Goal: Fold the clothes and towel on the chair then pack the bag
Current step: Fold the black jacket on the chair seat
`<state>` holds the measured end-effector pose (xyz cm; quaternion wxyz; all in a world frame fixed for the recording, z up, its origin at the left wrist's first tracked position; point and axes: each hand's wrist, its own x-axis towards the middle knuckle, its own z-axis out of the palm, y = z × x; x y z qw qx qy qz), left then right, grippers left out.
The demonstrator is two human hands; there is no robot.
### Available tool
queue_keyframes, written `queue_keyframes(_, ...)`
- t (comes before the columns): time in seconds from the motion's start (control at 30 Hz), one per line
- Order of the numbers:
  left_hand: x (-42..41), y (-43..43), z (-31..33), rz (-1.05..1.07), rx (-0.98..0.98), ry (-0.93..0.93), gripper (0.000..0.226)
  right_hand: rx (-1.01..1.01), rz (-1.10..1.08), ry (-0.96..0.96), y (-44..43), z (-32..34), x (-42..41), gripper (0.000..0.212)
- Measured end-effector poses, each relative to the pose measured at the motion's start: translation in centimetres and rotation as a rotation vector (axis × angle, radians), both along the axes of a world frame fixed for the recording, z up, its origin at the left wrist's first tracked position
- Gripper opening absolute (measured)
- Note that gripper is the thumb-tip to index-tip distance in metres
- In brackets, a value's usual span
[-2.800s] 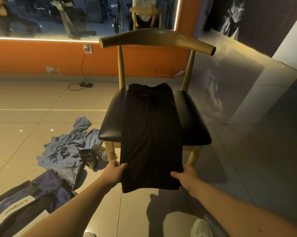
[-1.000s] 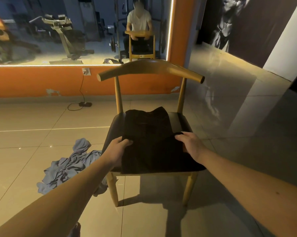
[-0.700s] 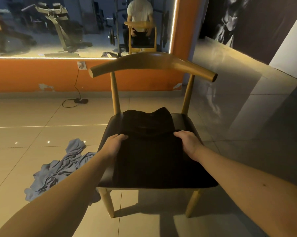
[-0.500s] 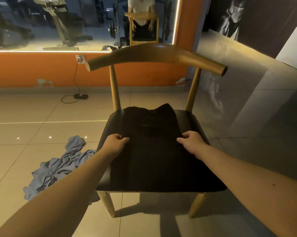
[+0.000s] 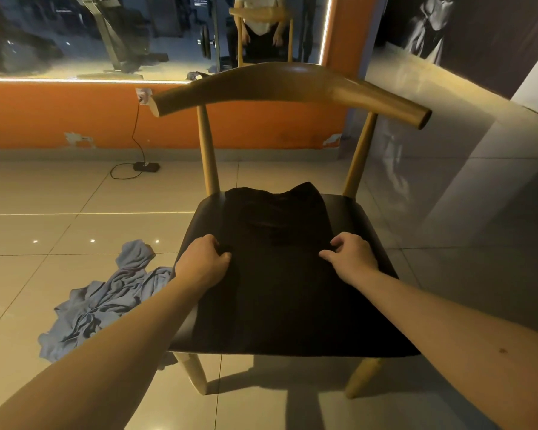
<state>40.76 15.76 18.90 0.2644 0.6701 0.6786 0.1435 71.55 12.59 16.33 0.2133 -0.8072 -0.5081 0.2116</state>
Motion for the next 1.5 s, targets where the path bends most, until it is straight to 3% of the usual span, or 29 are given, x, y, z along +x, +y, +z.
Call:
queue_keyframes(0.17, 0.3, 3.6, 0.4, 0.031, -0.008, -0.043, 0.026, 0.003, -0.023, 0.012, 3.5, 1.5, 0.5, 0.029)
queue_keyframes(0.23, 0.8, 6.1, 0.5, 0.089, -0.002, -0.102, 0.026, 0.028, -0.041, 0.059, 5.8, 2.1, 0.8, 0.037)
queue_keyframes(0.37, 2.5, 10.8, 0.2, 0.226, -0.017, -0.203, 0.044, 0.028, -0.106, 0.171, 10.6, 3.2, 0.4, 0.046)
queue_keyframes(0.47, 4.3, 13.6, 0.1, 0.291, -0.018, -0.217, 0.050, -0.023, -0.123, 0.153, 13.7, 3.1, -0.3, 0.053)
queue_keyframes(0.67, 5.4, 17.2, -0.7, 0.294, -0.136, -0.123, 0.046, -0.171, -0.094, 0.095, 17.1, 3.2, -0.7, 0.047)
queue_keyframes(0.8, 5.8, 17.9, -1.0, 0.260, -0.113, -0.180, 0.035, -0.121, -0.061, 0.117, 17.5, 2.8, -0.5, 0.048)
queue_keyframes(0.87, 5.9, 17.5, -0.3, 0.236, -0.102, -0.256, 0.033, -0.048, -0.068, 0.171, 17.1, 3.0, -0.4, 0.052)
queue_keyframes(1.0, 5.0, 15.6, 2.0, 0.167, -0.103, -0.420, 0.035, 0.018, -0.011, 0.250, 15.6, 4.7, 0.3, 0.030)
queue_keyframes(1.13, 3.4, 12.2, 4.4, 0.119, -0.069, -0.558, 0.036, 0.089, 0.015, 0.329, 12.4, 7.9, 0.4, 0.025)
queue_keyframes(1.3, 1.8, 5.4, 6.9, 0.067, 0.034, -0.572, 0.039, 0.226, -0.012, 0.292, 6.0, 11.2, -1.0, 0.030)
queue_keyframes(1.5, 0.1, -4.4, 6.9, -0.102, 0.052, -0.571, 0.046, 0.191, 0.124, 0.381, -2.4, 10.7, -1.1, 0.043)
